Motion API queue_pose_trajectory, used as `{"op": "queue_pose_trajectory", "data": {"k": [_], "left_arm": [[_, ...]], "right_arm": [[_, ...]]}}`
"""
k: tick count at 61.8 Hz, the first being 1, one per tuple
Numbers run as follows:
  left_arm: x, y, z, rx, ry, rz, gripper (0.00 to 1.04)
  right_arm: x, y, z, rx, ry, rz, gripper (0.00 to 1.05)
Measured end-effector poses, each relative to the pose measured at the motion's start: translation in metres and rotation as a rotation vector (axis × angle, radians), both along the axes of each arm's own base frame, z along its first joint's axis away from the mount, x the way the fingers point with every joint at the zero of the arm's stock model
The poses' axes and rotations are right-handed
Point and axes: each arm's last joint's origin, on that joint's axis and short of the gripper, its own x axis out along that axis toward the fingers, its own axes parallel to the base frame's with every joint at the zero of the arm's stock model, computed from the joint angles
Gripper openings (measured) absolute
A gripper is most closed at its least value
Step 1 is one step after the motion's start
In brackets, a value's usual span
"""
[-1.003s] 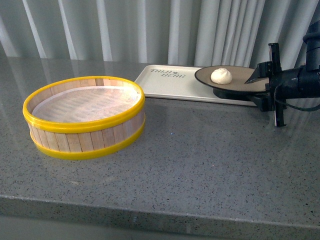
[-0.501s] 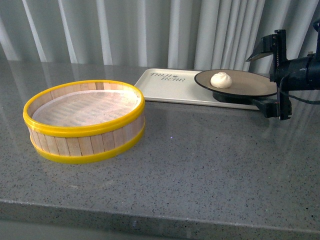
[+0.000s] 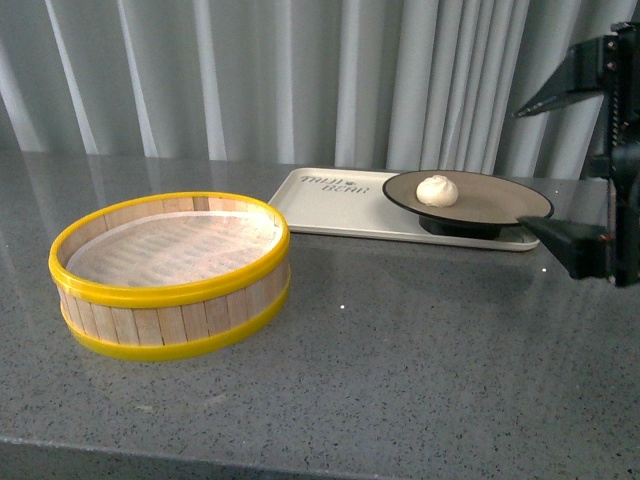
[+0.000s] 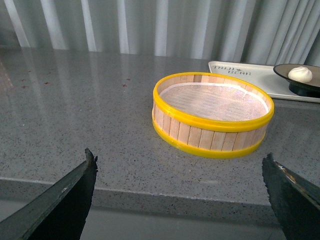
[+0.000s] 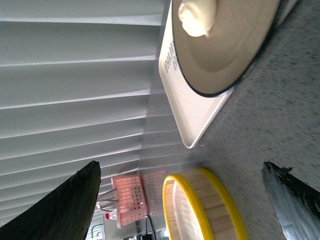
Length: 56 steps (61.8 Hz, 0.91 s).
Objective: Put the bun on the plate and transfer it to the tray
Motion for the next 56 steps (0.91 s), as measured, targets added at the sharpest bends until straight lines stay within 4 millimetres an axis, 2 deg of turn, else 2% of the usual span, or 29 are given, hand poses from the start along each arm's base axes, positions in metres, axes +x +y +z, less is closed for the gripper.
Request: {"op": "queue_pose_trajectory", "data": {"k": [7,11,14,19,22,25,32,39,49,56], "left_arm": [[0.0,0.0,0.0,0.0,0.0,0.0,0.98],[0.0,0.0,0.0,0.0,0.0,0.0,0.98],[0.0,0.0,0.0,0.0,0.0,0.0,0.98],[0.0,0.0,0.0,0.0,-0.001,0.0,0.98],[0.0,0.0,0.0,0.0,0.0,0.0,0.98],[0.0,0.0,0.0,0.0,0.0,0.0,0.98],[0.0,0.0,0.0,0.0,0.0,0.0,0.98],[0.0,0.0,0.0,0.0,0.0,0.0,0.98],[0.0,0.0,0.0,0.0,0.0,0.0,0.98],[0.0,0.0,0.0,0.0,0.0,0.0,0.98]], "right_arm": [[-0.036,0.0,0.001,-0.093,0.011,-0.022,0.96],[-0.06,0.001,0.002,-0.234,0.04,-0.05,0.96],[-0.07,0.002,0.004,-0.302,0.035,-0.036,0.96],[-0.072,0.002,0.008,-0.362,-0.001,-0.021,0.96],[-0.077,0.0,-0.001,-0.647,-0.204,-0.145,0.84],[-0.087,-0.004,-0.008,-0.848,-0.311,-0.18,0.75],[-0.112,-0.013,-0.012,-1.229,-0.461,-0.167,0.54],[-0.133,-0.019,-0.02,-1.38,-0.48,-0.133,0.32],[-0.156,-0.025,-0.03,-1.432,-0.487,-0.114,0.04],[-0.169,-0.032,-0.035,-1.438,-0.499,-0.101,0.02]]}}
